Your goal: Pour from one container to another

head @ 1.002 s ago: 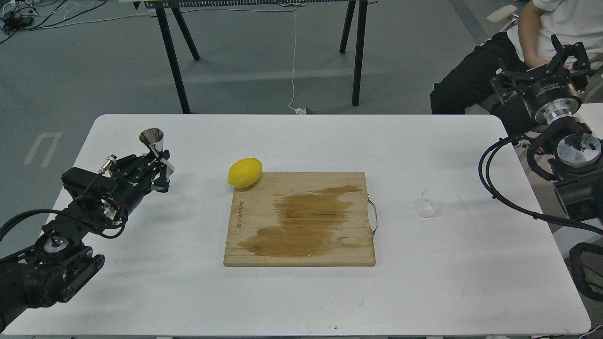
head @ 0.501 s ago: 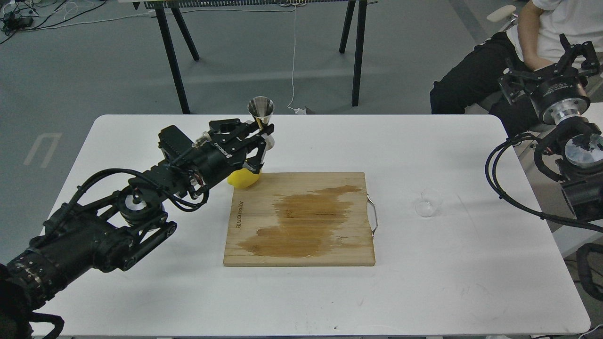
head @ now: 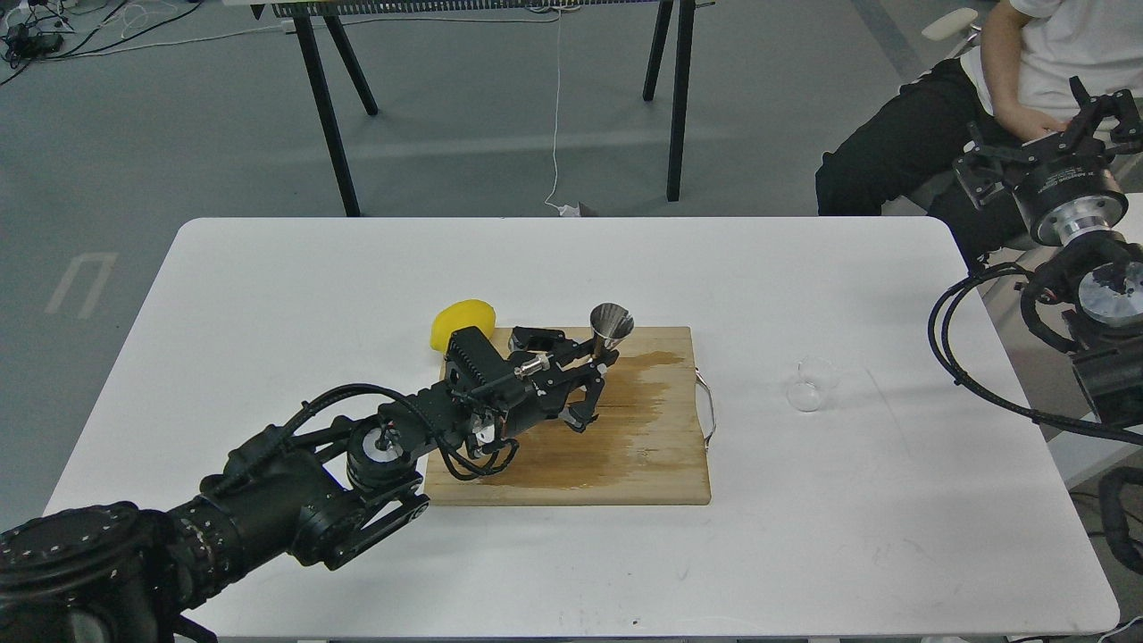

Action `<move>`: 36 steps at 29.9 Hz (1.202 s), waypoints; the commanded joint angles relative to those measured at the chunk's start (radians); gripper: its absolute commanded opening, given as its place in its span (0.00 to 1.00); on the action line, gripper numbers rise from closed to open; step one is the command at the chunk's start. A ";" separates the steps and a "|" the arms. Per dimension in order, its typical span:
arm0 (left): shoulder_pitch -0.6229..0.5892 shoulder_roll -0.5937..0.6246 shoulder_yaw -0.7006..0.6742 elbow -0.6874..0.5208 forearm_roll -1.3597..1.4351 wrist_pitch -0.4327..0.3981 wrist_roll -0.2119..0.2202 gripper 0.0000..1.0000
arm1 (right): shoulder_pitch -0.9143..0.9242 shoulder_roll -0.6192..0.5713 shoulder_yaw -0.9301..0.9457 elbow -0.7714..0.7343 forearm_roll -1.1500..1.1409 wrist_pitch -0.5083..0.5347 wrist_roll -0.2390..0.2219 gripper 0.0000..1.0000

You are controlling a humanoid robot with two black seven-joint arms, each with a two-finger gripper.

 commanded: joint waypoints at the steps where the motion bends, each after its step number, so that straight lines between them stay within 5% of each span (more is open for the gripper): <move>1: 0.000 -0.001 0.000 0.012 0.000 0.000 0.003 0.24 | 0.000 0.001 0.000 -0.001 0.000 0.000 0.000 1.00; 18: 0.057 -0.001 -0.016 0.040 0.000 0.012 0.006 0.32 | -0.012 0.001 -0.020 -0.003 0.000 0.000 0.000 1.00; 28: 0.055 -0.001 -0.018 0.034 0.000 0.020 0.004 0.57 | -0.014 0.001 -0.022 -0.004 0.000 0.000 0.000 1.00; 34: 0.046 -0.001 -0.064 0.020 0.000 0.048 -0.001 0.88 | -0.014 -0.001 -0.022 -0.004 0.000 0.000 0.000 1.00; 36: 0.044 -0.001 -0.098 0.006 0.000 0.048 -0.005 0.91 | -0.016 -0.001 -0.022 -0.004 0.000 0.000 0.000 1.00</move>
